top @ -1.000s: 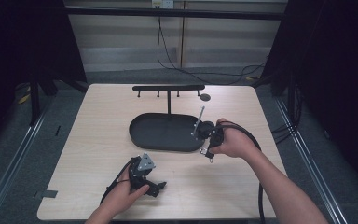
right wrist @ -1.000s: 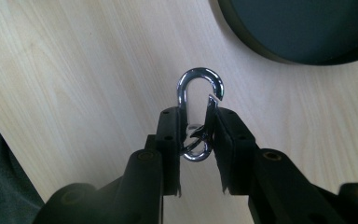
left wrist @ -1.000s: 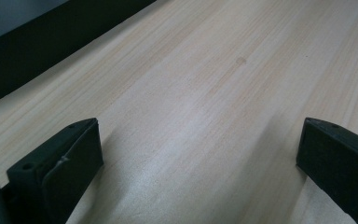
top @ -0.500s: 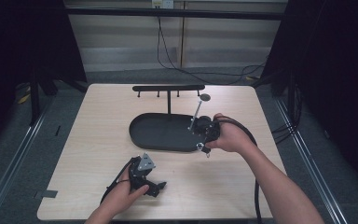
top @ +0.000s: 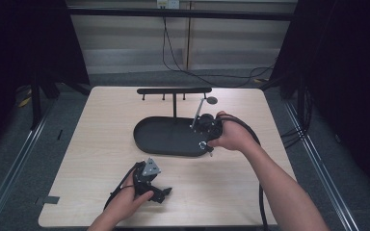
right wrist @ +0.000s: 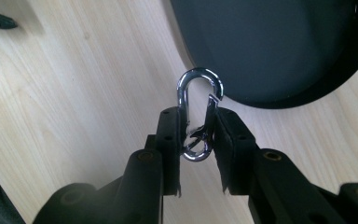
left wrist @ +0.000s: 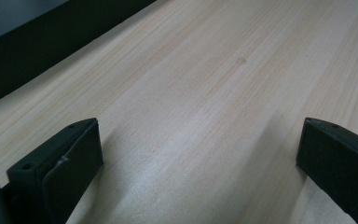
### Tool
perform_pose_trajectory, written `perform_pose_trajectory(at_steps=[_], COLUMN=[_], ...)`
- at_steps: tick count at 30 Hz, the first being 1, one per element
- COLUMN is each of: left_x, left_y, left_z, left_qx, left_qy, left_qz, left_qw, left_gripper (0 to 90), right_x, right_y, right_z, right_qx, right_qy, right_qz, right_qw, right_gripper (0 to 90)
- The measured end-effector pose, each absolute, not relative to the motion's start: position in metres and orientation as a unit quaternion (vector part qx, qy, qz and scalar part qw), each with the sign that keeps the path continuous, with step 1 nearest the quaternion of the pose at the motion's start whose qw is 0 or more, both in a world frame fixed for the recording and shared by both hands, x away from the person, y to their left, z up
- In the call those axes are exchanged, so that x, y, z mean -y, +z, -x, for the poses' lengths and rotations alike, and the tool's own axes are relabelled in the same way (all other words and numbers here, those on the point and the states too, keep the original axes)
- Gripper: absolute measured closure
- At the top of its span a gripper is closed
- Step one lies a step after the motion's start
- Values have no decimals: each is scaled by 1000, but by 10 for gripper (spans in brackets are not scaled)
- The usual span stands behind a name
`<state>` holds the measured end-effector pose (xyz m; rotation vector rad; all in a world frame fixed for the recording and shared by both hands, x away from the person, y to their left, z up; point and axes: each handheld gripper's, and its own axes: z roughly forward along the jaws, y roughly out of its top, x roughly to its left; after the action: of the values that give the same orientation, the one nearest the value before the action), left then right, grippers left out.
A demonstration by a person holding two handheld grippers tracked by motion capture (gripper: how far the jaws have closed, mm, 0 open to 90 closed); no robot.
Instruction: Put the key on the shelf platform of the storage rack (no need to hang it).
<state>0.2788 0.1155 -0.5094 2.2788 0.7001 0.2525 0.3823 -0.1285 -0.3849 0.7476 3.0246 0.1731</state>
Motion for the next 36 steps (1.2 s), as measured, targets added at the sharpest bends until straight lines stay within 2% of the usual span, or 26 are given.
perform_pose_trajectory(at_steps=[36], left_x=[-115], left_y=[-509], left_z=[-279], left_qx=[-272], left_qy=[97], left_qz=[-886], left_qw=[363], left_gripper=[0], right_x=[116], right_y=[-376], right_z=[-411], right_qx=[-968], right_qy=[53], right_qz=[-245], right_qw=[21], right_gripper=[725])
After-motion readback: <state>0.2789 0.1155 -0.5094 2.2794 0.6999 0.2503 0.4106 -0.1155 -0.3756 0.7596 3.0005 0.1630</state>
